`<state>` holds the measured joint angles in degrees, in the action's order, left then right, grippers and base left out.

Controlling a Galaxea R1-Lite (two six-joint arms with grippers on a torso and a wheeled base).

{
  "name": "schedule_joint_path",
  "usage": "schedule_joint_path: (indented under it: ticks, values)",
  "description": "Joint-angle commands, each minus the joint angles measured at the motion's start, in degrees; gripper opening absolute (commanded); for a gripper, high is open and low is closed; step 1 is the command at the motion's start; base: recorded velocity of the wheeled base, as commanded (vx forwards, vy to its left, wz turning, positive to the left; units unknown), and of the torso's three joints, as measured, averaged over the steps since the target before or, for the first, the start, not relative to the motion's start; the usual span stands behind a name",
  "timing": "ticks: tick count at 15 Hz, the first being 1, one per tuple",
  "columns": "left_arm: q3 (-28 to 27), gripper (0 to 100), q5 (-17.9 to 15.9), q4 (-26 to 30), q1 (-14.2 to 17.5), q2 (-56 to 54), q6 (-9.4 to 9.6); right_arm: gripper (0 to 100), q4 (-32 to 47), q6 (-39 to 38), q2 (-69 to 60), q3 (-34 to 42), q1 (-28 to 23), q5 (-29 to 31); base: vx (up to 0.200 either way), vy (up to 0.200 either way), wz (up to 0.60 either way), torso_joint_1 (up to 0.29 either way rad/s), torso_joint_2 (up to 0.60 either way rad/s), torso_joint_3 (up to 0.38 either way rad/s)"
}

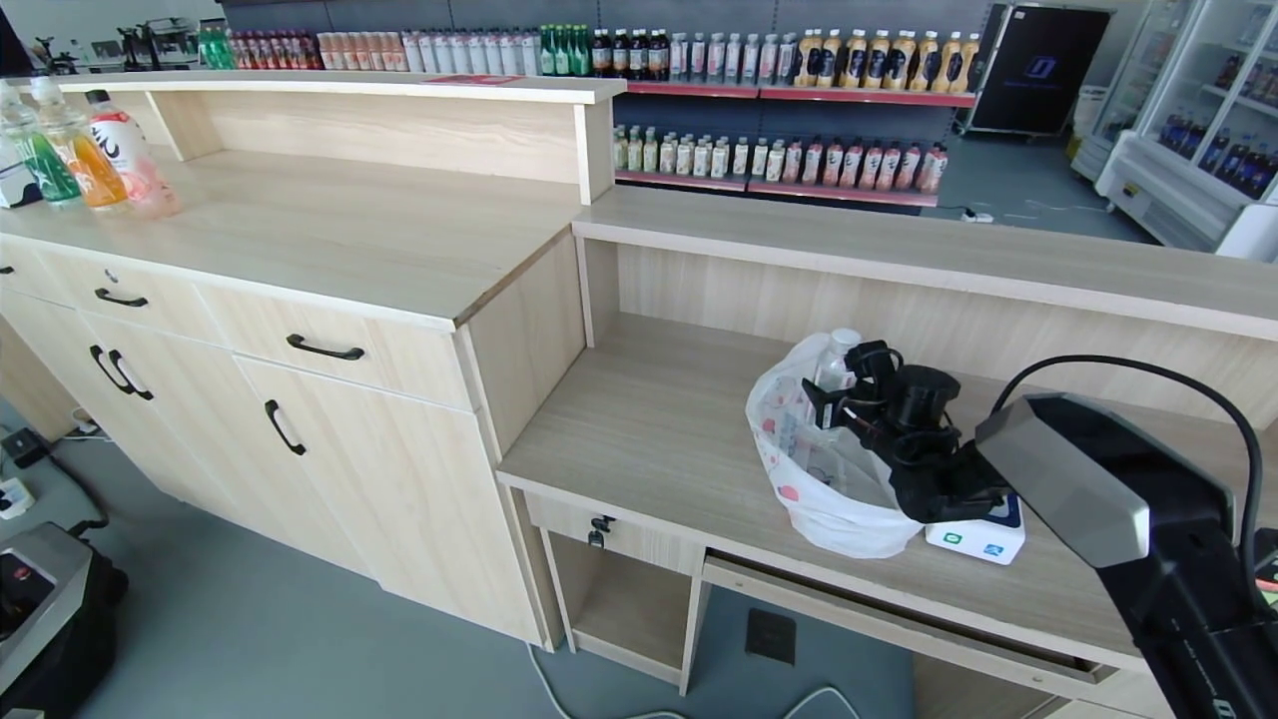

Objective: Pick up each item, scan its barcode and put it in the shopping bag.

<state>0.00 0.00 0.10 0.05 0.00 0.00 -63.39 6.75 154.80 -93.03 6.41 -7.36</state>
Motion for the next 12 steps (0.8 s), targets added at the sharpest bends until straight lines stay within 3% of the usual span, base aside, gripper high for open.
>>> schedule_joint_path:
  ticks: [1, 5, 6, 12]
  values:
    - [0.0, 100, 0.0, 0.0, 0.0, 0.1, 0.0, 0, 0.2, 0.1, 0.6, 0.0, 0.1, 0.0, 0.0, 0.0, 0.0, 0.0, 0.0, 0.0]
    - [0.0, 100, 0.0, 0.0, 0.0, 0.1, 0.0, 0, 0.2, 0.4, 0.7, 1.0, 0.3, 0.1, 0.0, 0.0, 0.0, 0.0, 0.0, 0.0]
    - [0.0, 100, 0.0, 0.0, 0.0, 0.1, 0.0, 100, 0.2, 0.4, 0.3, 1.4, 0.4, 0.1, 0.0, 0.0, 0.0, 0.0, 0.0, 0.0]
    - [0.0, 100, 0.0, 0.0, 0.0, 0.1, 0.0, 100, 0.1, 0.0, -13.6, 9.9, 0.0, -1.5, 0.0, 0.0, 0.0, 0.0, 0.0, 0.0]
